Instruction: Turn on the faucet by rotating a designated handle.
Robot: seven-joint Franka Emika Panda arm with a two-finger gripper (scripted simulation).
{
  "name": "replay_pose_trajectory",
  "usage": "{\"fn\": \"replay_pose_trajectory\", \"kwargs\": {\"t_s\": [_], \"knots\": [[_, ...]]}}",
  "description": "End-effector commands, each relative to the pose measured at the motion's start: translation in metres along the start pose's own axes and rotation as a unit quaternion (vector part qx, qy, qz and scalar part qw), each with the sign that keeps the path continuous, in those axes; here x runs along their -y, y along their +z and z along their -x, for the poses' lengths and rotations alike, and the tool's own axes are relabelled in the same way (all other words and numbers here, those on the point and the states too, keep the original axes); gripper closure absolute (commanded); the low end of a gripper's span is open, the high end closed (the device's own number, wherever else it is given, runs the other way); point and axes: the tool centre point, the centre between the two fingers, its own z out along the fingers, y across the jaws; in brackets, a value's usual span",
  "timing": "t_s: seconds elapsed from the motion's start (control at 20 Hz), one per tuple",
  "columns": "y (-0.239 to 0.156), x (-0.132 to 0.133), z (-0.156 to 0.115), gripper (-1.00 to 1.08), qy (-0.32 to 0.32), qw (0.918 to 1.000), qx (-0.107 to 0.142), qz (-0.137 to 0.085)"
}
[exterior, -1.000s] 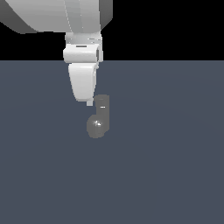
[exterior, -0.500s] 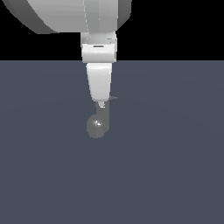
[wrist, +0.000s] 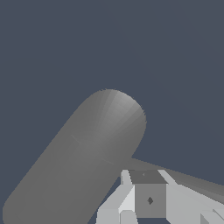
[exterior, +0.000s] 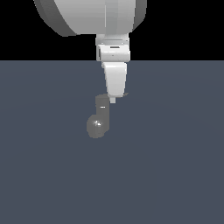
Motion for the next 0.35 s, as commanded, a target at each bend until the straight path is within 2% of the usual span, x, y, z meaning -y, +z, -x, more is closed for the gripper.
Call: {"fn": "replay_pose_trajectory", "kwargs": {"t_s": [0.0,0.3], "knots": [[0.001,0.007,-0.027,1.08,0.016,0.9999,-0.001,-0.002],[0.001,0.018,-0.05,1.08,0.021,0.9998,-0.001,-0.002]]}}
